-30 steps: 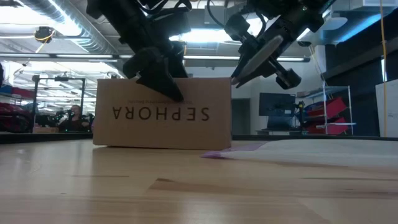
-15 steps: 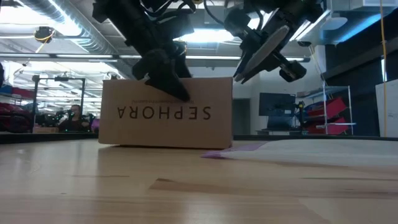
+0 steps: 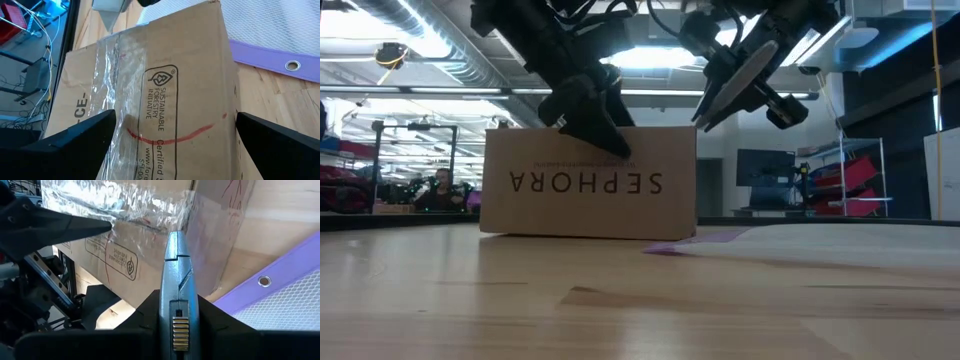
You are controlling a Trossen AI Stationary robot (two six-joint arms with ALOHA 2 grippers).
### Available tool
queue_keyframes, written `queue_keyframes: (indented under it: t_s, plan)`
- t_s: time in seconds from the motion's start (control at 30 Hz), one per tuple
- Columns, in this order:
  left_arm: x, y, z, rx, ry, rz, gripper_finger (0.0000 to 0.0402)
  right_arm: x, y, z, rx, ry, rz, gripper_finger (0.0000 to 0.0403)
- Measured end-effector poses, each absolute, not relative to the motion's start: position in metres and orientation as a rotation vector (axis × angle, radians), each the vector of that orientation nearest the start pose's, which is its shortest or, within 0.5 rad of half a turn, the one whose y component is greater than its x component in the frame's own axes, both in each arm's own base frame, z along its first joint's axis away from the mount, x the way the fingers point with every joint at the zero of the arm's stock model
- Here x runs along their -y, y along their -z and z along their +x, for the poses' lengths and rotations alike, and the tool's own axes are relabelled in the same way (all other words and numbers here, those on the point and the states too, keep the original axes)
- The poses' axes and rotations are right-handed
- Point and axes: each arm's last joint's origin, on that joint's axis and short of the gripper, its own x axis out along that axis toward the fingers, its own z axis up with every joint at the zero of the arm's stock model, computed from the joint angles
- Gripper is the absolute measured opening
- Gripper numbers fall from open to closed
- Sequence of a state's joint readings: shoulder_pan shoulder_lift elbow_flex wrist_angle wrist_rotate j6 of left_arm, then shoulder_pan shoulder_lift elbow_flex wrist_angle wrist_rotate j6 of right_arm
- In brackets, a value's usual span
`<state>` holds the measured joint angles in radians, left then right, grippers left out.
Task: Unpack boxes
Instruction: Open the cardboard box using the cutter
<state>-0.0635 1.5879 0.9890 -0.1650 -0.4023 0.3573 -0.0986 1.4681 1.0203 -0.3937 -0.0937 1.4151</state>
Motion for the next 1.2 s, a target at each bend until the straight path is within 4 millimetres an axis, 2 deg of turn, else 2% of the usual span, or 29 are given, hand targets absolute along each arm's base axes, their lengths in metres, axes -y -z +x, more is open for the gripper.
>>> queue_keyframes:
  t_s: [0.27,0.63,1.2]
  plan:
    - [0.01,-0.213,0.329,-0.801,-0.185,0.517,0.04,0.027,-0.241,0.302,-0.7,0.616,1.403,0.0051]
    - [0.01,-0.202,0.334,-0.832,-0.177,0.534,0.04,0.029,-0.24,0.302,-0.701,0.624,1.41,0.0051]
    - [0.01,-0.203,0.336,-0.801,-0.179,0.524,0.04,0.029,-0.242,0.299,-0.705,0.621,1.397,0.0051]
